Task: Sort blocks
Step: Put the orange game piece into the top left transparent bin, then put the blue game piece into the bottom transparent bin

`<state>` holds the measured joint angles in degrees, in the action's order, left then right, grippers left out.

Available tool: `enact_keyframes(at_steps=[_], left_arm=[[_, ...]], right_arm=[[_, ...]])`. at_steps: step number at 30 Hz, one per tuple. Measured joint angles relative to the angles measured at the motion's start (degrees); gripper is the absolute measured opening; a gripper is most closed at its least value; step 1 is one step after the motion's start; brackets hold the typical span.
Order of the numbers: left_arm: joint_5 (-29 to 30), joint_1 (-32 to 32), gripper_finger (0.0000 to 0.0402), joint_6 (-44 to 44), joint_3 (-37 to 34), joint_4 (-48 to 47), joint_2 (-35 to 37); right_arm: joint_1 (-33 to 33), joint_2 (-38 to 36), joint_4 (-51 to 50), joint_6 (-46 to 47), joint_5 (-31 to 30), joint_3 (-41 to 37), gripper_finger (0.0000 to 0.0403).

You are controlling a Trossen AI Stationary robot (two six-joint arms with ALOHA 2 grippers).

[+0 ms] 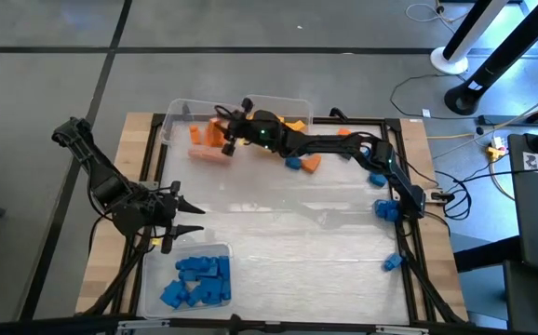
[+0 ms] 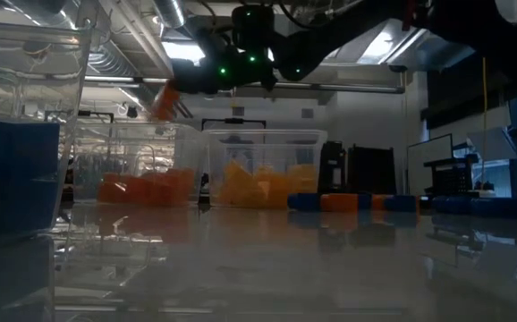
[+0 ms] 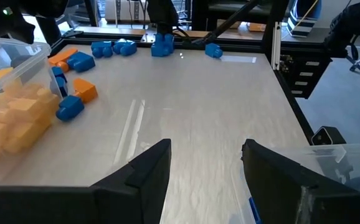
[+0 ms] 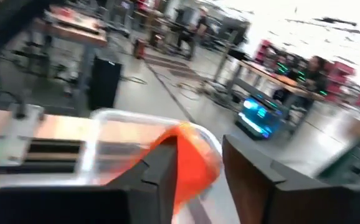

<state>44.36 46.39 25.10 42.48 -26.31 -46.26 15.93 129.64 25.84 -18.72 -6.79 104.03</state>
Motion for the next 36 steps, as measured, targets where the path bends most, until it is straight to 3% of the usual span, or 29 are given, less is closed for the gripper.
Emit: enact_keyframes(at_steps=[6, 16, 21, 29, 36], left_arm=[[0.00, 0.00, 0.0184, 0.00, 0.00, 0.00, 0.00], [0.00, 0.00, 0.0184, 0.00, 0.00, 0.00, 0.00], [0.00, 0.00, 0.0184, -0.59, 0.00, -0.02, 0.00], [0.15, -0.05, 0.0184, -0.90, 0.00, 0.21, -0.23], [5.18, -0.68, 0.0184, -1.92, 0.04, 5.37, -4.52]], right_arm=[[1.49, -0.02, -0.56, -0.02, -6.34, 0.00, 0.0154], [3.49, -0.02, -8.36, 0.33, -4.13, -0.02, 0.0157], [3.53, -0.04, -14.14, 3.47, -1.54, -0.04, 0.0157], [3.60, -2.09, -13.11, 3.23, 6.17, -0.09, 0.0157], [3.56, -10.91, -25.21, -7.62, 9.90, -0.04, 0.0157]])
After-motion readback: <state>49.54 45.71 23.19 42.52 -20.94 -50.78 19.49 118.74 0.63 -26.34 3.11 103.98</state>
